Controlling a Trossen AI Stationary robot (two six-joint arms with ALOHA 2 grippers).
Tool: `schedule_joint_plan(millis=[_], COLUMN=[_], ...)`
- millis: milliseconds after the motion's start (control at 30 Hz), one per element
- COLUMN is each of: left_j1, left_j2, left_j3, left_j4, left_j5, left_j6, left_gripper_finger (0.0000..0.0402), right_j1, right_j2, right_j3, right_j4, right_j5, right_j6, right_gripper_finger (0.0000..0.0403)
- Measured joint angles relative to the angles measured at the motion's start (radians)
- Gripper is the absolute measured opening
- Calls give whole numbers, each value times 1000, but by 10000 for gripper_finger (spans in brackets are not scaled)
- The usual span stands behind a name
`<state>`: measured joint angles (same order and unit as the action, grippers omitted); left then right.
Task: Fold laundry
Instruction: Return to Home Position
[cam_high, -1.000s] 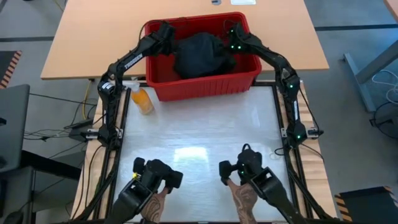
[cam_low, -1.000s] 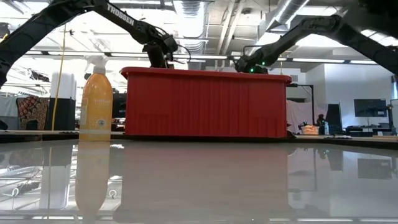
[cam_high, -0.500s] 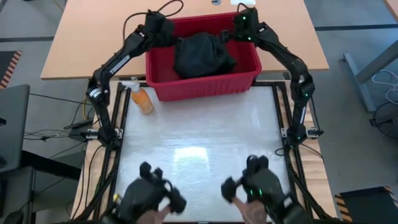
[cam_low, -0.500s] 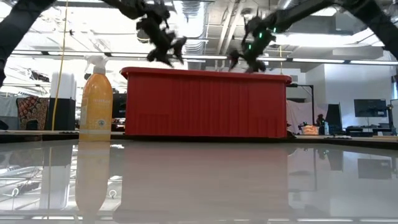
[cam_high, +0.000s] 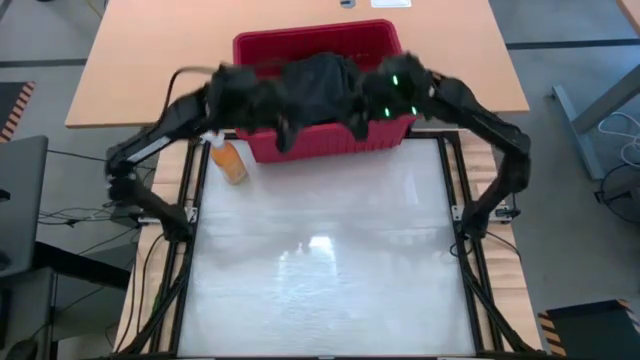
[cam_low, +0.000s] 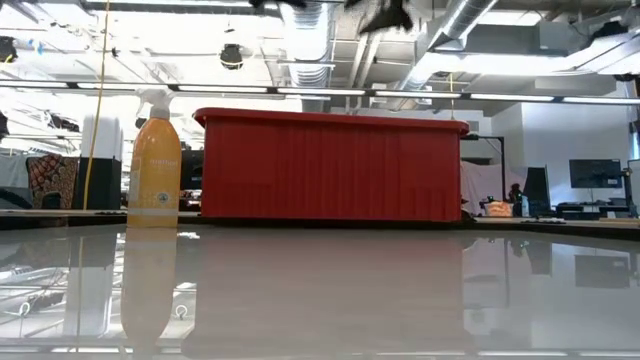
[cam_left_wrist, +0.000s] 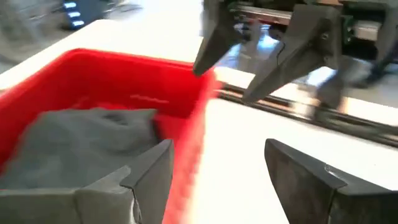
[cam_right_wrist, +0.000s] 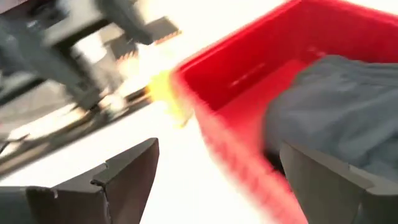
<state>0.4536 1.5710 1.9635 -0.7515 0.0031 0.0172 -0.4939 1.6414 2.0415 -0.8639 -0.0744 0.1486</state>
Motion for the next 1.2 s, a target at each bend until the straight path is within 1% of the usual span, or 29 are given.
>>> schedule_joint_plan(millis=[67, 133, 200, 300, 333, 400, 433, 500, 633, 700, 800, 900, 1067, 1100, 1133, 1200], left_j1=[-84, -175, -266, -389, -424, -484, -507, -537, -538, -519, -476, -425, -355, -350, -348, -348], left_j2=[-63, -134, -210, -325, -364, -439, -474, -534, -634, -678, -761, -857, -1007, -1028, -1050, -1093], left_j3=[-69, -163, -272, -461, -532, -676, -746, -883, -1135, -1245, -1394, -1508, -1645, -1665, -1684, -1715], left_j4=[19, 60, 101, 185, 228, 349, 406, 532, 744, 817, 932, 1021, 1039, 1040, 1039, 1030], left_j5=[-18, -50, -125, -292, -328, -352, -351, -327, -275, -269, -263, -247, -245, -243, -243, -246], left_j6=[-24, -45, -79, -131, -149, -172, -188, -221, -267, -294, -332, -357, -448, -464, -475, -479], left_gripper_finger=[240, 240, 240, 240, 240, 240, 240, 240, 240, 240, 240, 240, 240, 239, 236, 226], right_j1=[103, 222, 339, 493, 534, 603, 634, 674, 734, 736, 712, 678, 608, 594, 583, 572], right_j2=[-33, -64, -97, -154, -177, -228, -255, -305, -363, -386, -433, -485, -601, -616, -631, -665], right_j3=[0, -13, -60, -191, -251, -384, -456, -606, -879, -984, -1103, -1211, -1395, -1431, -1466, -1524], right_j4=[-56, -78, -72, -34, -11, 75, 133, 283, 601, 734, 849, 906, 1043, 1063, 1073, 1095], right_j5=[50, 147, 267, 467, 525, 552, 552, 517, 478, 468, 443, 406, 310, 293, 284, 277], right_j6=[1, 8, 23, 98, 127, 166, 179, 183, 180, 196, 209, 221, 234, 242, 245, 254], right_gripper_finger=[360, 360, 359, 349, 343, 330, 323, 311, 283, 267, 228, 164, 33, 19, 16, 24])
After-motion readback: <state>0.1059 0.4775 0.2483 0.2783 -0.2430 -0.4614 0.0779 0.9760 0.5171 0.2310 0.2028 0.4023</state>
